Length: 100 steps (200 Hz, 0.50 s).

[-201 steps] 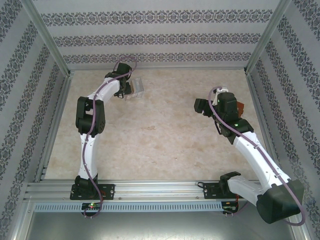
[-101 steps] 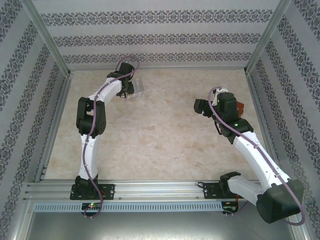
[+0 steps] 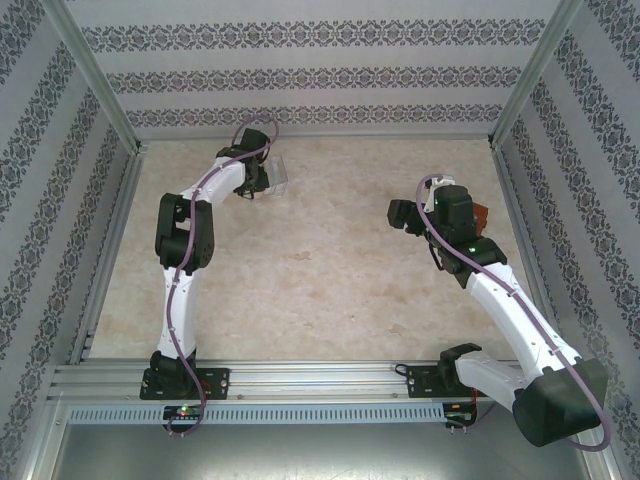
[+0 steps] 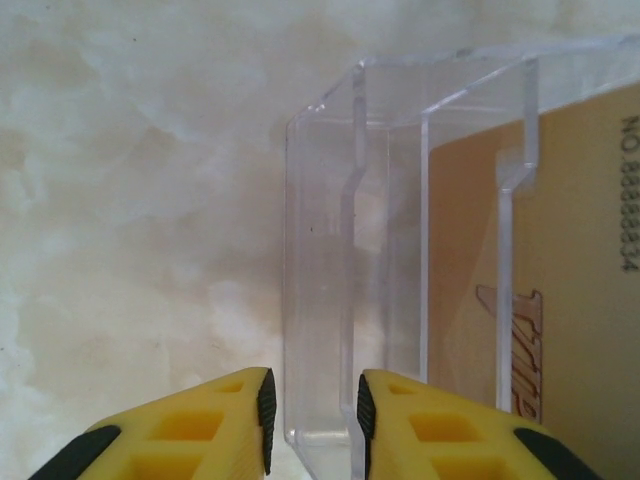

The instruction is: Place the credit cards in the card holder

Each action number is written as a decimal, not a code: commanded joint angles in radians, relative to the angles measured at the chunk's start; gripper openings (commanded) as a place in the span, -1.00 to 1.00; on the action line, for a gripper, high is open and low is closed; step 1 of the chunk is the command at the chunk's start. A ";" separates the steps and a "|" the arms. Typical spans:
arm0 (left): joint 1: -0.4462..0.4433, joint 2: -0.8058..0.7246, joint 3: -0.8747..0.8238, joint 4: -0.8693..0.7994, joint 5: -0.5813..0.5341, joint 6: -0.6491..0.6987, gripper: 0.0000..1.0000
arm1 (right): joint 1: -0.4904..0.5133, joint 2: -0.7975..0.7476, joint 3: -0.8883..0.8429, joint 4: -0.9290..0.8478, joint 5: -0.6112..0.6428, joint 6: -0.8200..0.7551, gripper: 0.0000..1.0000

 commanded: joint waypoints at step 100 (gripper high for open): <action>-0.179 -0.004 0.000 -0.061 0.125 -0.050 -0.72 | -0.073 -0.024 -0.048 -0.012 0.086 0.094 0.75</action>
